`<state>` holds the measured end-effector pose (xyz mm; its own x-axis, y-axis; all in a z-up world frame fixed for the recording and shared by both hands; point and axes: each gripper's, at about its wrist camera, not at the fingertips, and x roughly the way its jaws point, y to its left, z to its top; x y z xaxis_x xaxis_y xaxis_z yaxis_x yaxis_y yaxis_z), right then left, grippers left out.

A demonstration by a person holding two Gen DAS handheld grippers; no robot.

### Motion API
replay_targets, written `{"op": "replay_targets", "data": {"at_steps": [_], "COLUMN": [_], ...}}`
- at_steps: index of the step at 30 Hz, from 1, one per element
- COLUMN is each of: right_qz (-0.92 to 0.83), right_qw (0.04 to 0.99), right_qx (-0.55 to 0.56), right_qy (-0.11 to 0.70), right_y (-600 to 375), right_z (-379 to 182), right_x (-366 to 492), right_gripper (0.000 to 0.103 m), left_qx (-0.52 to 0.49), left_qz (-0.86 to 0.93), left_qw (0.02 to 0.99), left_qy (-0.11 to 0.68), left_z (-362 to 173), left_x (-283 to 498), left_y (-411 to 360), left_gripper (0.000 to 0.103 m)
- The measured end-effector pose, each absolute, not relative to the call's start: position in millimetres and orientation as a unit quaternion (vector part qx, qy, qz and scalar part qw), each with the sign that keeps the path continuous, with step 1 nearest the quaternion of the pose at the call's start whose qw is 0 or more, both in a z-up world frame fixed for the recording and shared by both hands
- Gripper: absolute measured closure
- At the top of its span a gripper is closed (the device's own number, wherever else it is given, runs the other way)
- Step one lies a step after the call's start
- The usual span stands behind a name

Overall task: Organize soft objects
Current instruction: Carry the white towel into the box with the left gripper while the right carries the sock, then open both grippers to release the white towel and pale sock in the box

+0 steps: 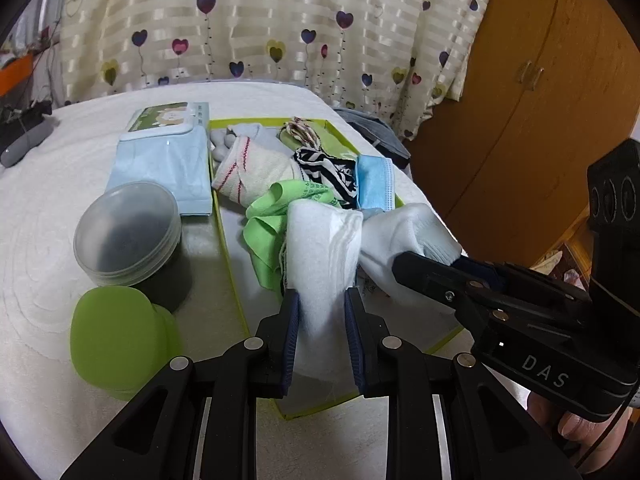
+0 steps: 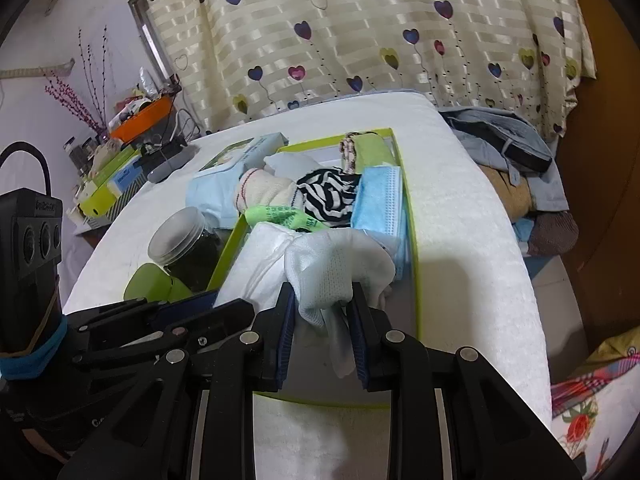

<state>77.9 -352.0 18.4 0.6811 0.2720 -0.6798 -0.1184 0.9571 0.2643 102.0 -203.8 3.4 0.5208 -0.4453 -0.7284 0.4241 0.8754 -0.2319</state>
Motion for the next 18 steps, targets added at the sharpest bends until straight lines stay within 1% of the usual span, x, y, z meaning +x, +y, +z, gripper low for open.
{"op": "replay_targets", "data": {"at_steps": [6, 8, 10, 11, 14, 18], "right_qz": [0.119, 0.123, 0.123, 0.123, 0.119, 0.122], "right_qw": [0.909, 0.908, 0.907, 0.908, 0.911, 0.914], "right_qx": [0.094, 0.093, 0.093, 0.095, 0.085, 0.072], "right_qy": [0.388, 0.389, 0.391, 0.390, 0.387, 0.380], "right_y": [-346.7, -345.7, -344.9, -345.0, -341.5, -335.8], "right_z": [15.1, 14.8, 14.2, 14.5, 16.8, 21.8], "right_x": [75.4, 73.1, 71.8, 71.3, 66.5, 58.4], "right_gripper": [0.076, 0.074, 0.074, 0.073, 0.068, 0.068], "left_qx": [-0.022, -0.023, -0.021, -0.024, -0.022, -0.023], "left_qz": [-0.245, -0.245, -0.246, -0.248, -0.248, -0.247], "left_qw": [0.872, 0.873, 0.875, 0.876, 0.879, 0.884], "left_qy": [0.422, 0.421, 0.416, 0.413, 0.407, 0.397], "left_z": [4.4, 5.4, 7.4, 9.0, 13.0, 19.9], "left_x": [97.0, 95.6, 92.2, 90.3, 87.4, 82.6], "left_y": [-198.4, -196.9, -195.3, -194.1, -192.3, -186.3], "left_gripper": [0.081, 0.081, 0.075, 0.074, 0.072, 0.071]}}
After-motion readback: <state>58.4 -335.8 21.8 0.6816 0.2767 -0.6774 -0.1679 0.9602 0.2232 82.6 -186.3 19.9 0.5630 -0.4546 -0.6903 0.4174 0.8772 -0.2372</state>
